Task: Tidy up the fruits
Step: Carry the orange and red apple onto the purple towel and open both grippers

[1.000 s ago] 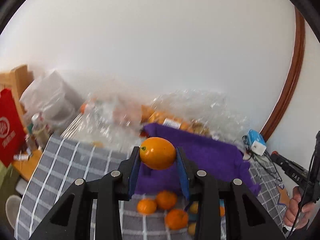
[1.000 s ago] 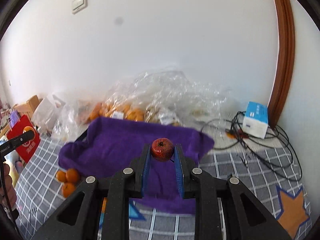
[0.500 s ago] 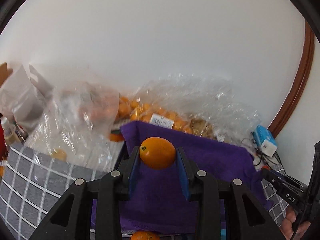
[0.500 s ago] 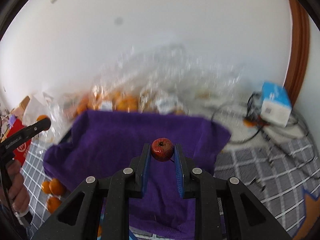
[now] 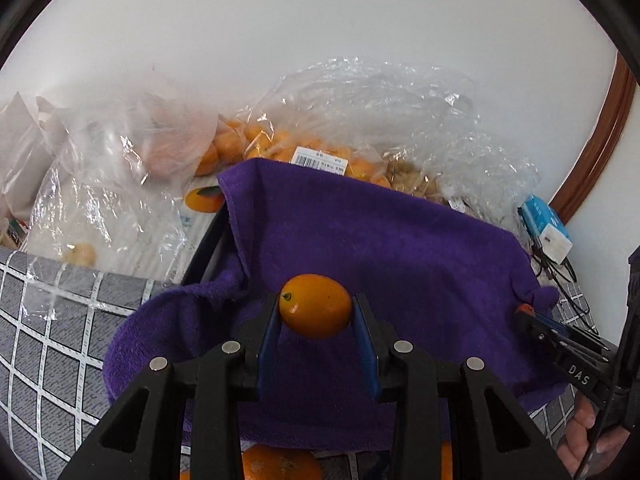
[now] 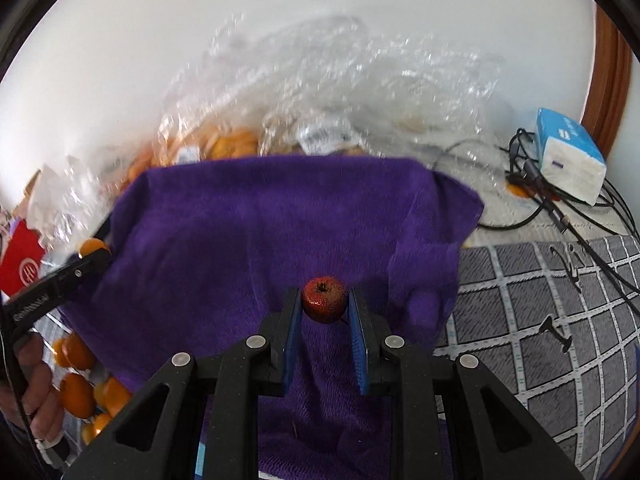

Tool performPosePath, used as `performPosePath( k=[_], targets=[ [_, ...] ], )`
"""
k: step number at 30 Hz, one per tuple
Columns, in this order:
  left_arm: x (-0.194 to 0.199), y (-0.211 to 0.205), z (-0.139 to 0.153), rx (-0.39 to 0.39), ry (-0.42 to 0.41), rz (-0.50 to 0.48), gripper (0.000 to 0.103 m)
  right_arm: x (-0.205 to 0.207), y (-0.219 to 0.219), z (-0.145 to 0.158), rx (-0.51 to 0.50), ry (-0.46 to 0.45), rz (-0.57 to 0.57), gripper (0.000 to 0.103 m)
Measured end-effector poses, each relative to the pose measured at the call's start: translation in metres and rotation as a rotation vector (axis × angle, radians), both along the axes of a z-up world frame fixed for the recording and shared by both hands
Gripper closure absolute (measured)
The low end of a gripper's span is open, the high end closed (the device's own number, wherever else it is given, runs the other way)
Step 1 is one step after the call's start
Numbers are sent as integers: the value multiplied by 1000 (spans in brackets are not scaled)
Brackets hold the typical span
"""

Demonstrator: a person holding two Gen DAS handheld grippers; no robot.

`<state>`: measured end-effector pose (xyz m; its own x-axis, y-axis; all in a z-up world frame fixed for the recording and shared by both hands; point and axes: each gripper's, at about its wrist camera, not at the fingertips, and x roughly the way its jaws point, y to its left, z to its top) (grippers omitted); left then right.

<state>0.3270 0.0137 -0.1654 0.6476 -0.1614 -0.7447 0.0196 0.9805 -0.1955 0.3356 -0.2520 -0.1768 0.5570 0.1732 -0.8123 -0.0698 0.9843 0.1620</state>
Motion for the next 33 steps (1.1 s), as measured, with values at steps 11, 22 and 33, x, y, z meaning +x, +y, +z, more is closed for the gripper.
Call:
performPosePath(
  k=[11,22,33],
  targets=[
    [1,-1,-6,12,48,19,69,-2,5,-4,-34,1,-1,76],
    [-3,-7,-3,41,43,9,67,-17,-6,27,1,-110,-62,44],
    [-20,0,38,13,-102,29,59,-40,1,59,-39,-201,-75,44]
  ],
)
